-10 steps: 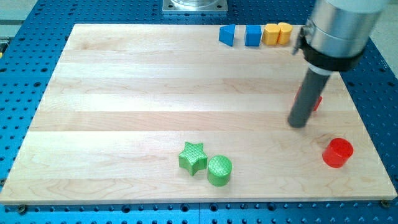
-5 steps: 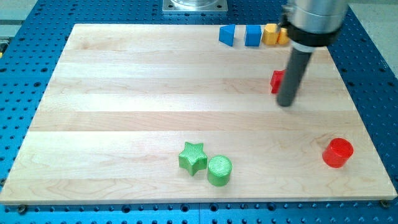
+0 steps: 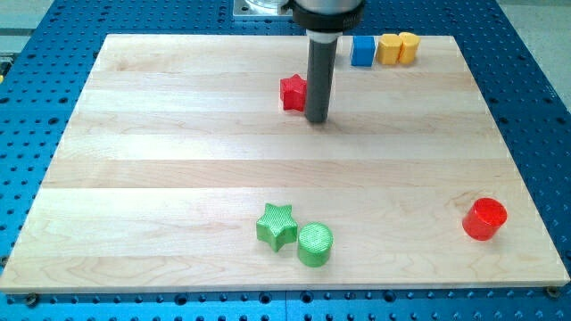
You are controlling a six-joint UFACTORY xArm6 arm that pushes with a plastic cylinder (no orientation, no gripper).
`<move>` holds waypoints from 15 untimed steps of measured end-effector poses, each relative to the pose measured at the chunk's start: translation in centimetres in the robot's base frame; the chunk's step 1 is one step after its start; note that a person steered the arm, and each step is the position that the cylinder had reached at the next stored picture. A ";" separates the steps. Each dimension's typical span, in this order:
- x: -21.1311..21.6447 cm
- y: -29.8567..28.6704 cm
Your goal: Place the red star at the left side of the blue triangle
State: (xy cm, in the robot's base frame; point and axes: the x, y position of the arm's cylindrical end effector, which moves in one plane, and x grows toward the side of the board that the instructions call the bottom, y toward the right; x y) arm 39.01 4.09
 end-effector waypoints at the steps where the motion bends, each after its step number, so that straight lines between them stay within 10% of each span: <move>1: -2.0 -3.1; 3: -7.8 -4.0; 15: -9.9 -0.3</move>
